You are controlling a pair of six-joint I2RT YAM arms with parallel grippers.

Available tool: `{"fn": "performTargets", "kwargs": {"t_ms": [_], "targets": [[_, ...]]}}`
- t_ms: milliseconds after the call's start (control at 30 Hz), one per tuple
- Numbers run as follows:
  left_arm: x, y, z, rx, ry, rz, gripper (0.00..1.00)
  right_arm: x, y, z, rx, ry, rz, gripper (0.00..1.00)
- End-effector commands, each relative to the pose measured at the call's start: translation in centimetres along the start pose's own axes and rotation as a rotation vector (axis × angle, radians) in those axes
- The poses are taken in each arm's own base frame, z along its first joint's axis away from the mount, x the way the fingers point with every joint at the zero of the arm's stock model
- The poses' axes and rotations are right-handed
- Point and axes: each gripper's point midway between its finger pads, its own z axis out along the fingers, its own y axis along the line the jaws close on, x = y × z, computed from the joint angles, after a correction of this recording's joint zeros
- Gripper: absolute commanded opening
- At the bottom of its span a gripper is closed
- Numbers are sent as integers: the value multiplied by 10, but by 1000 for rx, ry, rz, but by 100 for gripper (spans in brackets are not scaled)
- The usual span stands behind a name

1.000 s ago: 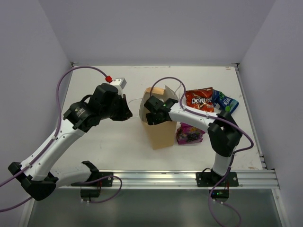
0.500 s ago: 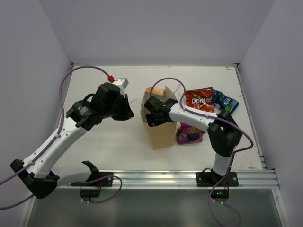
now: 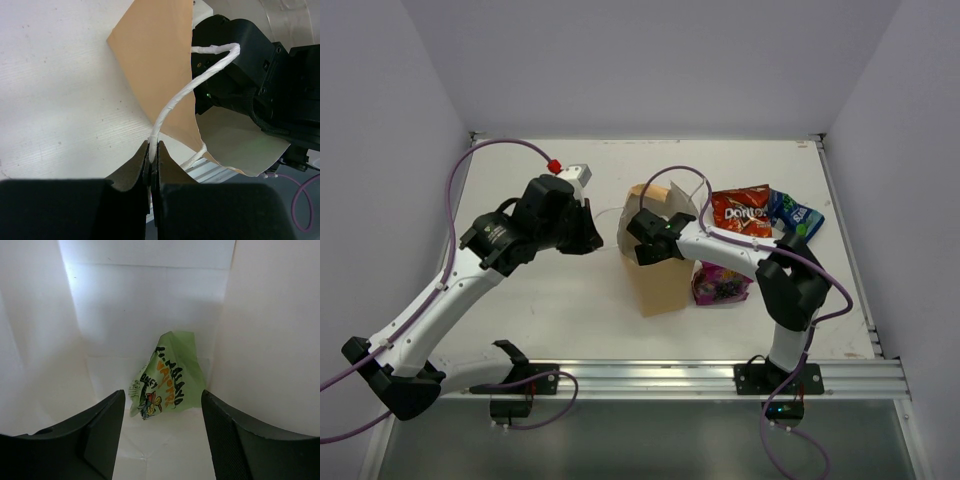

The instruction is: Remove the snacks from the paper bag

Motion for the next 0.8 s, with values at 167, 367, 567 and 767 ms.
{"fn": "performTargets", "kwargs": {"t_ms": [167, 367, 567, 767], "targets": [[-3, -4, 3, 19, -18, -4, 0, 13, -9, 6, 31, 45, 24, 64], [-1, -2, 3, 15, -15, -3, 0, 13, -8, 7, 24, 46, 18, 64], [0, -1, 4, 12, -13, -4, 0, 13, -7, 9, 24, 52, 16, 63], [2, 0, 3, 10, -9, -2, 0, 13, -7, 13, 31, 56, 15, 61]]}}
